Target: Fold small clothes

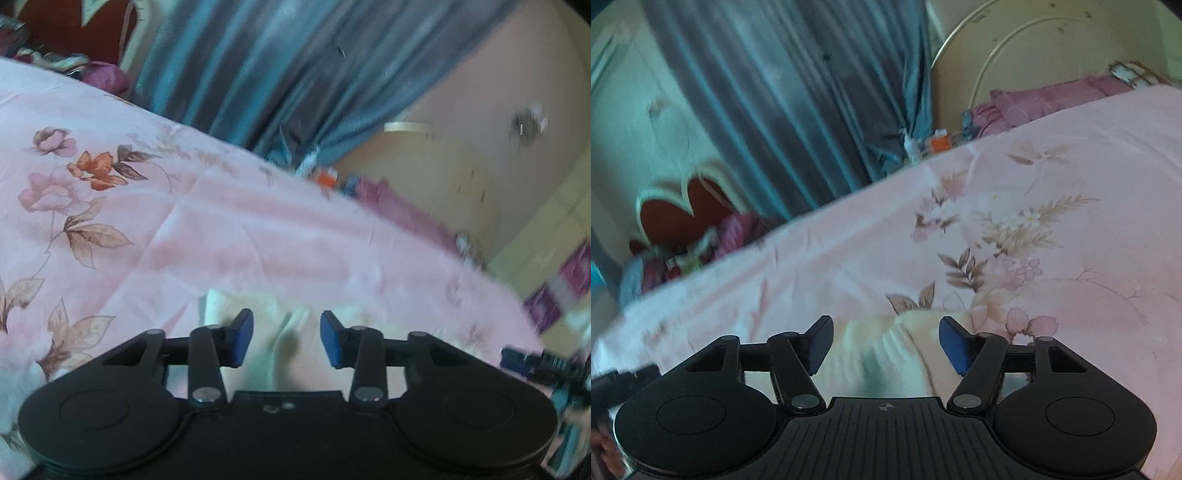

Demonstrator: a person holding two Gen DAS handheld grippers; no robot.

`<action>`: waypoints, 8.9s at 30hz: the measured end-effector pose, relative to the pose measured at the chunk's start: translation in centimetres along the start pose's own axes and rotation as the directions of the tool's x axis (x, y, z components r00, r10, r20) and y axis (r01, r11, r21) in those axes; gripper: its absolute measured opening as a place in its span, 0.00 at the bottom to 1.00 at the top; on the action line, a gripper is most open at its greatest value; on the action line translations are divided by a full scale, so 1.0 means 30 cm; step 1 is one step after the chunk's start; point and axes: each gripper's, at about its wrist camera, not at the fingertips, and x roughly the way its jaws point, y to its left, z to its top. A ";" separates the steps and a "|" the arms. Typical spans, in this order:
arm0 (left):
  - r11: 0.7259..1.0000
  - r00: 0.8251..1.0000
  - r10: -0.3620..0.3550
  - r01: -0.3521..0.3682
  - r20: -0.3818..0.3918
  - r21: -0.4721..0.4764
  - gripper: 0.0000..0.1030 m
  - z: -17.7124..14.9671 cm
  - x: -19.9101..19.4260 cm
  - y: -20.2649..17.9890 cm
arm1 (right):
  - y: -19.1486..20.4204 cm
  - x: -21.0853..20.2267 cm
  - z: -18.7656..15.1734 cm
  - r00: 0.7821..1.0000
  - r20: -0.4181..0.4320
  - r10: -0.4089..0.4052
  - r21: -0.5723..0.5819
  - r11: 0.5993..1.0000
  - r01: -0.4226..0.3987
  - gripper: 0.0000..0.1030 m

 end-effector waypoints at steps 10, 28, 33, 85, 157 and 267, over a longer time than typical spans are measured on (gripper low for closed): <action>0.988 0.997 0.037 -0.026 -0.072 0.150 0.08 -0.042 0.069 -0.051 | 0.057 0.093 -0.057 0.992 -0.083 -0.100 -0.183 0.980 0.083 0.03; 0.991 0.991 0.122 -0.125 0.049 0.056 0.24 -0.038 0.025 -0.034 | 0.085 0.125 -0.039 0.977 0.029 -0.210 -0.246 0.946 0.210 0.30; 0.973 0.995 0.047 -0.064 0.082 0.220 0.39 -0.039 0.011 -0.207 | 0.263 0.109 -0.087 0.997 0.025 -0.072 -0.348 0.934 0.077 0.62; 0.914 0.989 0.136 -0.150 0.064 0.376 0.59 -0.264 -0.065 -0.398 | 0.222 -0.058 -0.221 0.994 0.000 -0.108 -0.373 0.923 0.100 0.34; 0.926 0.965 0.260 -0.247 -0.008 0.286 0.51 -0.611 -0.380 -0.362 | 0.183 -0.450 -0.562 0.986 -0.074 -0.149 -0.348 0.930 0.115 0.12; 0.984 0.995 0.097 -0.100 0.025 0.145 0.27 -0.426 -0.159 -0.836 | -0.164 -0.491 -0.244 0.965 0.072 0.251 0.090 0.962 -0.257 0.54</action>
